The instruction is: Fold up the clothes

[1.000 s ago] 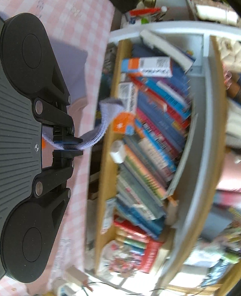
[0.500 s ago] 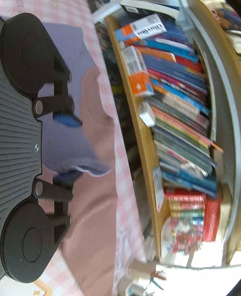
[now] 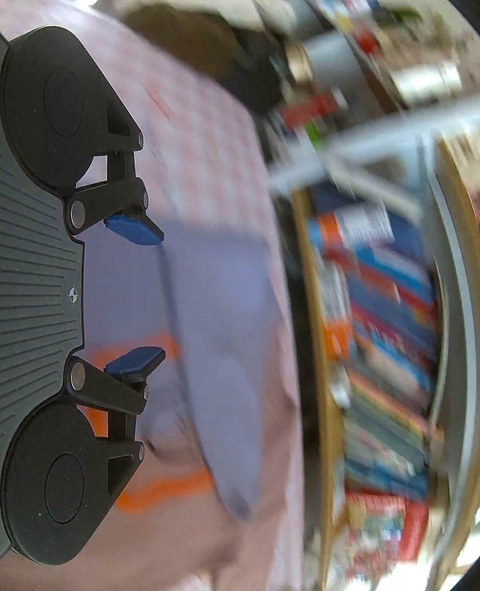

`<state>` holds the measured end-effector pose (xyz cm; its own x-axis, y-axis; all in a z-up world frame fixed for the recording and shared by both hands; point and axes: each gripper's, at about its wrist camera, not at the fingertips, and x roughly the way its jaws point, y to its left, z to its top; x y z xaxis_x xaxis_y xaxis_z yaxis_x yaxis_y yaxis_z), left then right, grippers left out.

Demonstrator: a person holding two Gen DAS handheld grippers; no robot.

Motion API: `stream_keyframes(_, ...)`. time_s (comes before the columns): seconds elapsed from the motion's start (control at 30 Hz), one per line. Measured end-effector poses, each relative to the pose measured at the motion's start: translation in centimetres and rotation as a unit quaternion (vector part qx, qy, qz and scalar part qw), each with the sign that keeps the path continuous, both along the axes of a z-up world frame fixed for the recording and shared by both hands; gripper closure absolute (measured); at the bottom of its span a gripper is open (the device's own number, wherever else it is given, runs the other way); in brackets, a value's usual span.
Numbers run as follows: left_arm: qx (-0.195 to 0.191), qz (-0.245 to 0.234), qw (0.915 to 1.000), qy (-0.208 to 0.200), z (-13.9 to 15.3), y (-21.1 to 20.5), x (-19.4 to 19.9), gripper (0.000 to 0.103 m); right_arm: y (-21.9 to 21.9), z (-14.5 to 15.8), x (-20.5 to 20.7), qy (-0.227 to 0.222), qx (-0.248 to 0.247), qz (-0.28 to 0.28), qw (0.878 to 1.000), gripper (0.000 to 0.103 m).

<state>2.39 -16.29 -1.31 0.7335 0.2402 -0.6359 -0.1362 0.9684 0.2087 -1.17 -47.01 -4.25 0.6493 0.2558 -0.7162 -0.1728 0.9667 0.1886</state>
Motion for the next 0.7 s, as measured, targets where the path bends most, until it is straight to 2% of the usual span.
stream_keyframes(0.13, -0.002, 0.067, 0.9977, 0.010, -0.2, 4.2, -3.3, 0.041, 0.8, -0.2, 0.0, 0.006, -0.004, 0.010, 1.000, 0.003)
stream_keyframes(0.23, -0.007, 0.087, 0.9960, 0.016, -0.7, 5.9, -4.4, 0.041, 1.3, 0.0, -0.5, 0.006, -0.013, 0.011, 1.000, 0.004)
stream_keyframes(0.33, -0.024, 0.083, 0.9960, 0.021, -1.1, 7.0, -4.1, 0.041, 1.7, 0.1, -1.1, 0.008, -0.023, 0.003, 1.000, 0.005)
stream_keyframes(0.5, -0.047, 0.066, 0.9962, 0.032, -1.8, 7.8, -3.3, 0.042, 1.8, 0.0, -1.7, 0.030, -0.029, -0.028, 0.999, 0.018)
stream_keyframes(0.53, -0.055, 0.062, 0.9960, 0.033, -1.9, 7.9, -3.2, 0.042, 1.8, 0.0, -1.8, 0.036, -0.028, -0.033, 0.998, 0.023)
stream_keyframes(0.57, -0.062, 0.058, 0.9958, 0.034, -2.1, 8.0, -3.2, 0.045, 1.9, -0.1, -2.0, 0.041, -0.028, -0.038, 0.998, 0.027)
stream_keyframes(0.6, -0.069, 0.053, 0.9955, 0.038, -2.3, 8.1, -3.2, 0.055, 1.9, -0.2, -2.1, 0.046, -0.027, -0.045, 0.998, 0.035)
stream_keyframes(0.63, -0.078, 0.050, 0.9948, 0.042, -2.6, 8.3, -3.1, 0.060, 1.9, -0.3, -2.3, 0.051, -0.024, -0.053, 0.997, 0.045)
stream_keyframes(0.67, -0.089, 0.046, 0.9940, 0.043, -2.7, 8.5, -3.1, 0.072, 1.9, -0.4, -2.5, 0.056, -0.021, -0.060, 0.996, 0.050)
stream_keyframes(0.7, -0.108, 0.045, 0.9924, 0.039, -2.8, 8.8, -3.3, 0.090, 1.9, -0.5, -2.6, 0.060, -0.017, -0.065, 0.996, 0.059)
